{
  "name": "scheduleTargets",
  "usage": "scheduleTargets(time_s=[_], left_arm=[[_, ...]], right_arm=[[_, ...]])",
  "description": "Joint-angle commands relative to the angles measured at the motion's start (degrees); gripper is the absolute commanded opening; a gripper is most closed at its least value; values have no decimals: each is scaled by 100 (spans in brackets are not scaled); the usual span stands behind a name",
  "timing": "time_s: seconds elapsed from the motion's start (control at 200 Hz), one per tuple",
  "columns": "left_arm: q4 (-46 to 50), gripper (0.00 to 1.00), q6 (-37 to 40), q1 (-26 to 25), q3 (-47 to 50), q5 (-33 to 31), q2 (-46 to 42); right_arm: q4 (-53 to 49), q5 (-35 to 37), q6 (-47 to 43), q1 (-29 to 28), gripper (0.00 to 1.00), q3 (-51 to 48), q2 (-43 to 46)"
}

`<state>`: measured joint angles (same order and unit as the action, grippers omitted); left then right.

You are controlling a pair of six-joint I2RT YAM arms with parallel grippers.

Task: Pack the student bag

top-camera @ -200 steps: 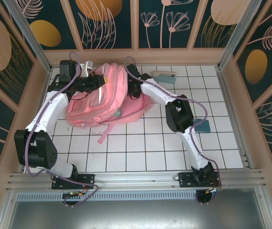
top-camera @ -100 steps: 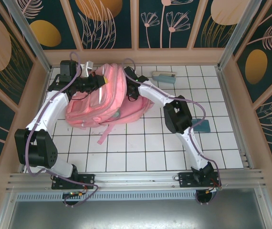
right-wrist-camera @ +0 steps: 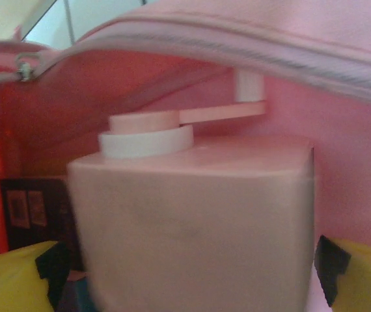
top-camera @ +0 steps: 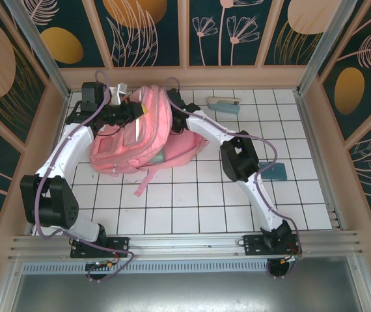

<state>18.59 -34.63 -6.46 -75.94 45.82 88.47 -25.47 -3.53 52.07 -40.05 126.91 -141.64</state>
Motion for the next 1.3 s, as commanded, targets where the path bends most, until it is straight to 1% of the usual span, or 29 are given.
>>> scheduleTargets(time_s=[0.0, 0.095, 0.195, 0.32, 0.435, 0.535, 0.72, 0.856, 0.961, 1.051, 1.216, 1.296], left_arm=[[-585, 0, 79, -53, -135, 605, -50], [-558, 0, 96, -57, -136, 578, -57], [-549, 0, 106, -57, -137, 572, -47], [-549, 0, 114, -55, -149, 571, -16], [-549, 0, 123, -57, -140, 578, -10], [-531, 0, 146, -57, -117, 564, -11], [-411, 0, 253, -55, -153, 399, -11], [-288, 0, 336, -57, -261, 237, 39], [-259, 0, 359, -57, -343, 161, 93], [-269, 0, 369, -57, -399, 183, 135], [-335, 0, 363, -57, -402, 228, 213], [-399, 0, 326, -57, -386, 265, 257]], right_arm=[[216, -198, -203, -158, 99, 260, -43], [165, -110, -367, -135, 99, 65, 145], [390, -165, -588, -110, 99, -314, 405], [1066, -717, -774, -48, 99, -724, 566], [1305, -1310, -893, -15, 98, -447, 310], [1264, -1459, -1048, -18, 96, -276, 163], [758, -783, -1123, 30, 97, -573, 488], [439, -256, -1217, 64, 99, -1164, 1011], [320, 23, -1159, 128, 99, -1918, 1528], [452, 149, -1135, 159, 99, -2699, 2116], [250, 603, -877, 271, 99, -3951, 3187], [143, 659, -700, 409, 99, -4586, 3718]])
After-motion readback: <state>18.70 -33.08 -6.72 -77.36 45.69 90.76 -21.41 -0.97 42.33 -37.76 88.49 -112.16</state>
